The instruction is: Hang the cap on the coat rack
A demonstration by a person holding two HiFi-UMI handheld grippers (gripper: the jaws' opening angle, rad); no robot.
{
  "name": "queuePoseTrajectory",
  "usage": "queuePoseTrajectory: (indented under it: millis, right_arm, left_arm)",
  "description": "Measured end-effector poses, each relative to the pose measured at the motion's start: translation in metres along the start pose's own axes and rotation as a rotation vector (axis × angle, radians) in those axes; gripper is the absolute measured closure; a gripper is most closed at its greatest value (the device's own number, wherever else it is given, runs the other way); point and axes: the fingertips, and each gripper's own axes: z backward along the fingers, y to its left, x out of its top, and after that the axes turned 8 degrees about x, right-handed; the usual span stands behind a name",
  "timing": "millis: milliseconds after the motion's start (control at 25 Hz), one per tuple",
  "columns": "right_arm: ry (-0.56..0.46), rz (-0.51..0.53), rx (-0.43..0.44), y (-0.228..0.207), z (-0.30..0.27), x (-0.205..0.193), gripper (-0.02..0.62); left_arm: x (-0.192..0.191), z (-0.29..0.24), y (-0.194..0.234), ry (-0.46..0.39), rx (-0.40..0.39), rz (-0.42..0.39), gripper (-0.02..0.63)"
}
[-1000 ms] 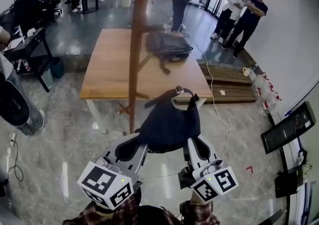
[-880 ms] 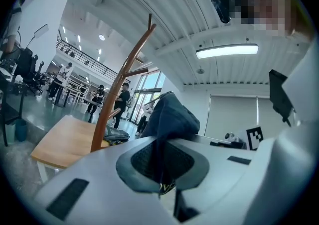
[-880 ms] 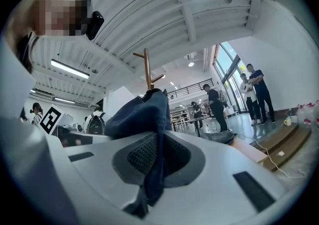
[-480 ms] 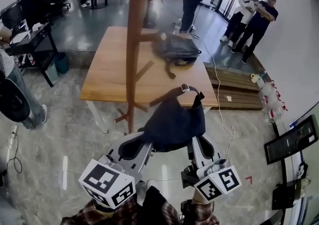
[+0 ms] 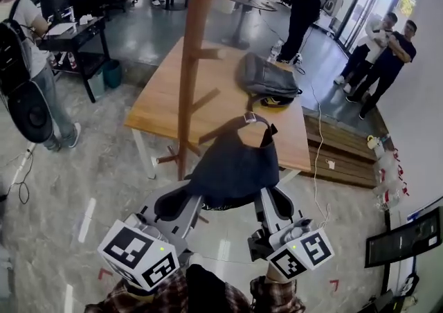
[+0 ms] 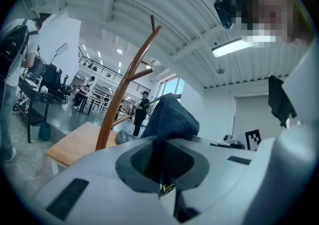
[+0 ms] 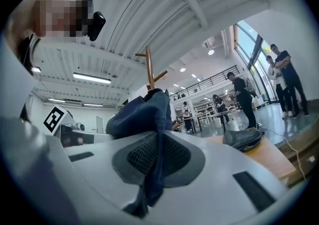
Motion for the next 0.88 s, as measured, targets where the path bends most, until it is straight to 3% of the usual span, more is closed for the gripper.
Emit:
queuePoseTrajectory:
  millis: [320,880]
  right_arm:
    - [-0.036,-0.019,0.205,0.021,-0.006,0.033,0.577]
    - [-0.130,-0.047,0.371,0.053,-0.063,0.098,0.577]
  left_arm:
    - [0.030,0.024,-0.010,-0.093,0.087,0.017,0.586]
    - [0.122,0.040,0.012,-0.187,0.103,-0.095,0.586]
